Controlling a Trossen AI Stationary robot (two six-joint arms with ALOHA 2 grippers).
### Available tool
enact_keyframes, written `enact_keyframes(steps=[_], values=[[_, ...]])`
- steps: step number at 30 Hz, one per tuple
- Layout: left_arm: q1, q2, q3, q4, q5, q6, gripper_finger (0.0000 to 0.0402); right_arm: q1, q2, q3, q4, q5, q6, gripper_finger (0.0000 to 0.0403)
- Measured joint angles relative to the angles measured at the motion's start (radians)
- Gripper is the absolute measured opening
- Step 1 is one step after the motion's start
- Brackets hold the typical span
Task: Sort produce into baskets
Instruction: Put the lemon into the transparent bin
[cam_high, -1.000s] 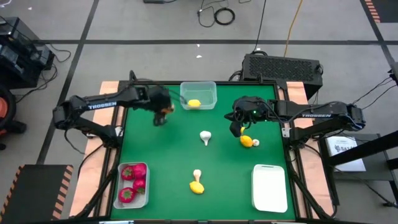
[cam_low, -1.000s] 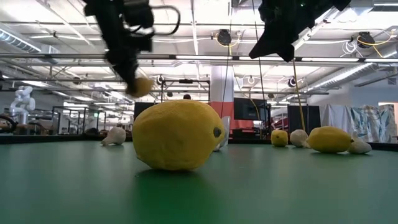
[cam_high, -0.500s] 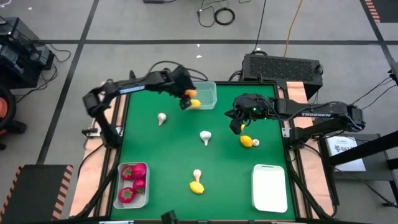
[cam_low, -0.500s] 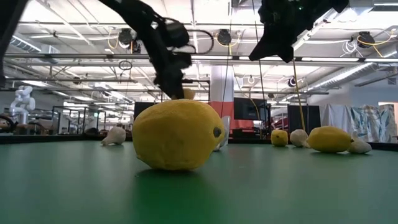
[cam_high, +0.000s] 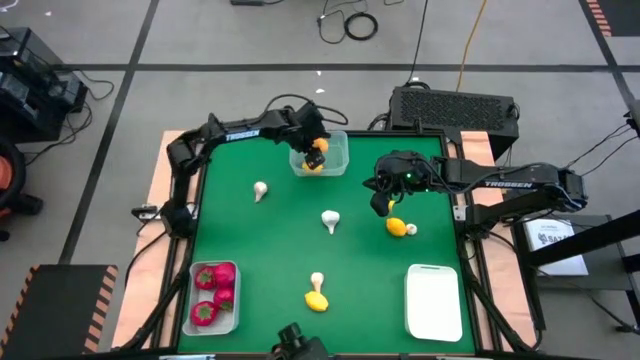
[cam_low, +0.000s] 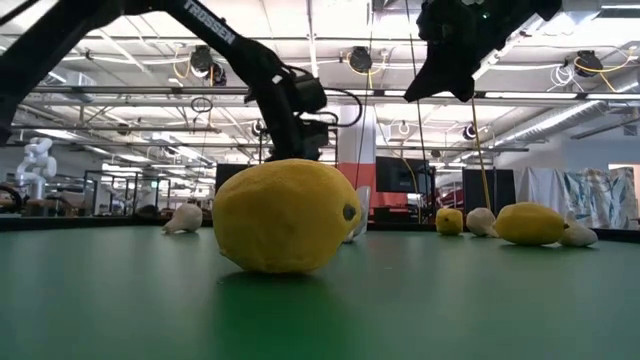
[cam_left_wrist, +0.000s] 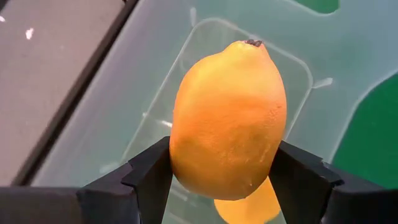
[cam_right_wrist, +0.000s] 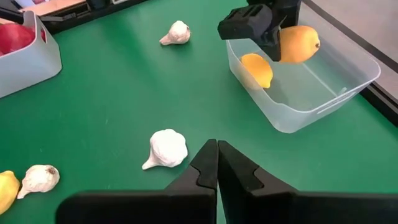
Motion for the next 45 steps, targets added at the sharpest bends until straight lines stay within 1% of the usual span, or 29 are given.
enact_keyframes(steps=[3,6,8,16,19,24,26,28,32,34,39,45], values=[[-0.002,0.019,0.0,0.014,-0.019,-0.045,0.024,0.0,0.0,0.0,-0.007,0.0,0.0,0.0],[-0.002,0.021,0.0,0.036,-0.035,-0.038,0.0241,0.0,0.0,0.0,-0.01,0.0,0.0,0.0],[-0.002,0.019,0.0,0.056,-0.036,-0.036,0.0249,0.0,0.0,0.0,-0.01,0.0,0.0,0.0],[-0.003,0.016,0.0,0.054,-0.039,-0.017,0.0318,0.0,0.0,0.0,-0.01,0.0,0.0,0.0],[-0.004,0.002,0.01,0.01,-0.039,-0.019,0.0327,0.0,0.0,0.0,-0.01,0.0,0.01,0.0],[-0.018,-0.044,0.077,-0.079,-0.039,0.009,0.0328,0.0,-0.001,0.0,-0.036,0.0,0.045,0.0],[-0.03,-0.08,0.085,-0.084,-0.038,0.016,0.0328,0.001,-0.001,0.0,-0.052,-0.003,0.077,0.0],[-0.048,-0.121,0.085,-0.111,-0.019,0.022,0.0328,0.001,-0.001,0.0,-0.054,-0.04,0.115,0.0],[-0.113,-0.199,0.085,-0.172,0.055,0.116,0.0328,0.021,-0.003,0.0,-0.061,-0.128,0.197,0.0],[-0.161,-0.221,0.085,-0.187,0.068,0.171,0.0328,0.046,-0.01,0.0,-0.09,-0.154,0.249,0.0],[-0.276,-0.222,0.085,-0.168,0.07,0.276,0.0328,0.139,-0.032,0.033,-0.231,-0.157,0.404,0.0],[-0.386,-0.159,0.083,-0.044,0.071,0.308,0.0328,0.287,-0.043,0.096,-0.436,-0.154,0.622,0.0]])
